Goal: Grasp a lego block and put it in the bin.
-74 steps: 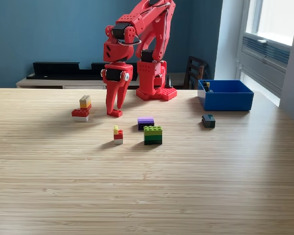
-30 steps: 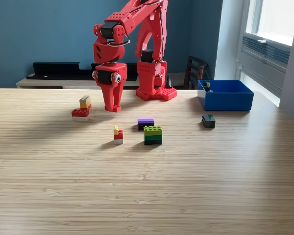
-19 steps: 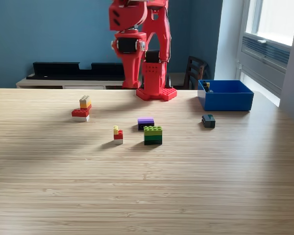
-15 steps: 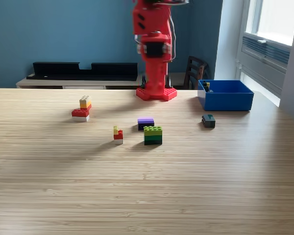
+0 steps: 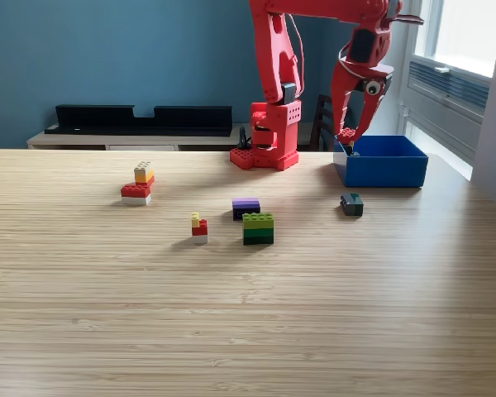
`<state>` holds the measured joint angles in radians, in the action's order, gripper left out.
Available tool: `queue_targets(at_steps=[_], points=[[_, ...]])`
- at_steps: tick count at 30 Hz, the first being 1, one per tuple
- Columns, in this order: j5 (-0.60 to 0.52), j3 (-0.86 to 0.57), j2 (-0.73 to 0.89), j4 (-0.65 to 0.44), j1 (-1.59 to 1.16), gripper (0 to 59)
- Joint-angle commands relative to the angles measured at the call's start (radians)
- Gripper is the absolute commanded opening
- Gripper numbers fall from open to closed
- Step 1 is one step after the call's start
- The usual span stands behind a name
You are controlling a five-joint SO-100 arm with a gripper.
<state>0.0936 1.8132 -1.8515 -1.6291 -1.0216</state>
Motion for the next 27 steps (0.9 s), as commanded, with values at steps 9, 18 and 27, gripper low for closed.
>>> queue_targets(at_steps=[9, 18, 27], points=[[0.051, -0.13, -0.012, -0.02, -0.244, 3.6], [0.067, -0.16, -0.011, -0.02, -0.229, 24.9], [0.018, -0.187, -0.018, -0.02, 0.095, 0.1]])
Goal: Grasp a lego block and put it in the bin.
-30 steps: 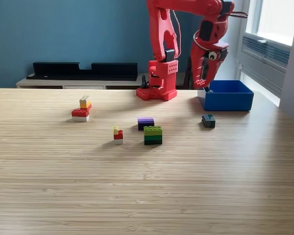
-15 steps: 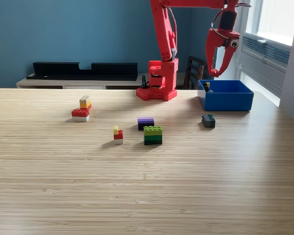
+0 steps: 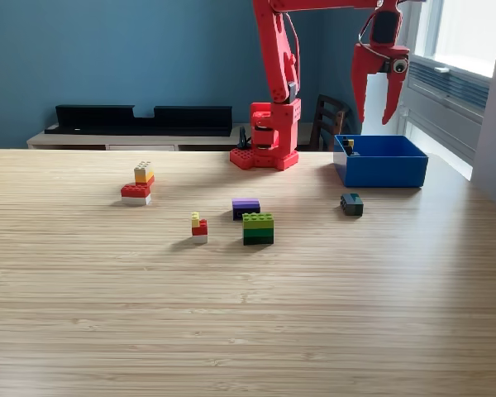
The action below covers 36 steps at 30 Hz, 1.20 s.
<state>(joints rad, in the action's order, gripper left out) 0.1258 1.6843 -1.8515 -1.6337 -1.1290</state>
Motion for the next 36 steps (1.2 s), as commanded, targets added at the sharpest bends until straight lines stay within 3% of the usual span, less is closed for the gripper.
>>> queue_targets(at_steps=[1, 7, 13, 19, 36], points=[[-0.014, -0.054, -0.018, -0.015, 0.27, 0.1], [-0.002, -0.055, -0.018, -0.005, 0.712, 0.1], [0.015, -0.029, -0.015, 0.078, 1.015, 0.1], [0.054, 0.081, -0.023, 0.201, 1.088, 0.1], [0.034, 0.1, -0.023, 0.295, 1.216, 0.1]])
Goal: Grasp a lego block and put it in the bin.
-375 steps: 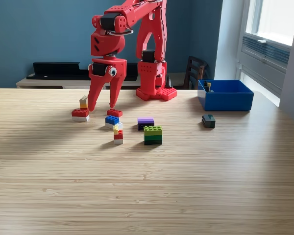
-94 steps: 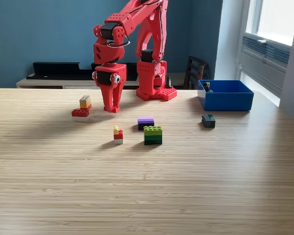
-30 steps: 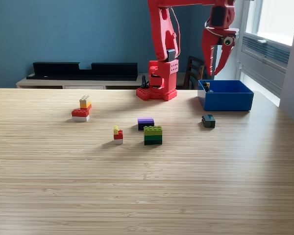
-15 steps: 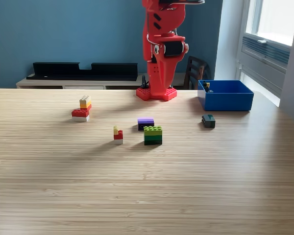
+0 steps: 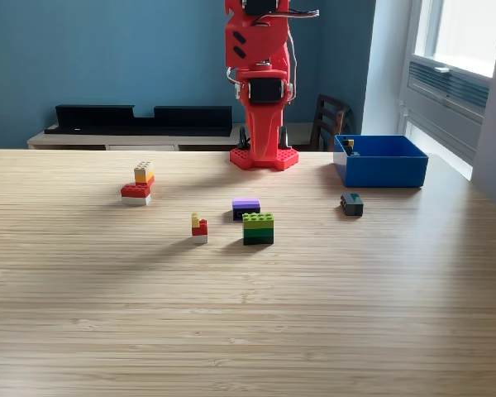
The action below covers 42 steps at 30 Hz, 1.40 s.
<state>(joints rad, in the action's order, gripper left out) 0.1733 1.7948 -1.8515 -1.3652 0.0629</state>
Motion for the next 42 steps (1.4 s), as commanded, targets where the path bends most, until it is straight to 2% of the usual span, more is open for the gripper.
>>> queue_targets(at_steps=[1, 15, 28, 32, 37, 39, 42], points=[[-0.015, -0.012, -0.023, 0.028, 0.029, 0.1], [-0.061, 0.029, -0.023, 0.035, 0.209, 0.1], [0.029, 0.051, -0.014, 0.118, 0.532, 0.1], [0.104, 0.049, -0.012, 0.178, 0.64, 0.1], [0.27, 0.015, -0.009, 0.195, 0.713, 0.4], [0.336, -0.002, -0.008, 0.206, 0.741, 4.3], [0.446, -0.003, -0.006, 0.235, 0.779, 15.3]])
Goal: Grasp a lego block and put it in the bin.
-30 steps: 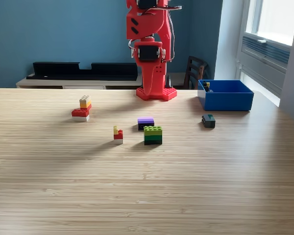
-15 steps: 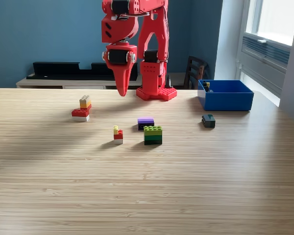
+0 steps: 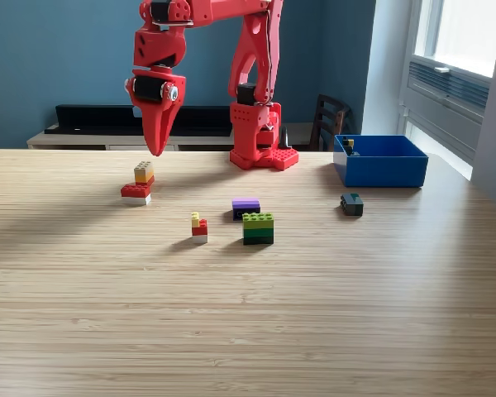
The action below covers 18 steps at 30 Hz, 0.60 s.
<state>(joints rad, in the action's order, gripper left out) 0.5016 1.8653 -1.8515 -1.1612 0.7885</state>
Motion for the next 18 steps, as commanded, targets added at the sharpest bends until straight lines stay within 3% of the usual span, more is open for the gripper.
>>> queue_targets(at_steps=[1, 6, 12, 18], points=[[0.147, -0.077, -0.006, 0.032, 0.063, 18.0], [0.279, -0.071, -0.003, 0.034, 0.077, 25.3], [0.4, -0.051, 0.0, 0.034, 0.084, 27.4], [0.44, -0.064, 0.057, 0.032, 0.087, 28.3]])
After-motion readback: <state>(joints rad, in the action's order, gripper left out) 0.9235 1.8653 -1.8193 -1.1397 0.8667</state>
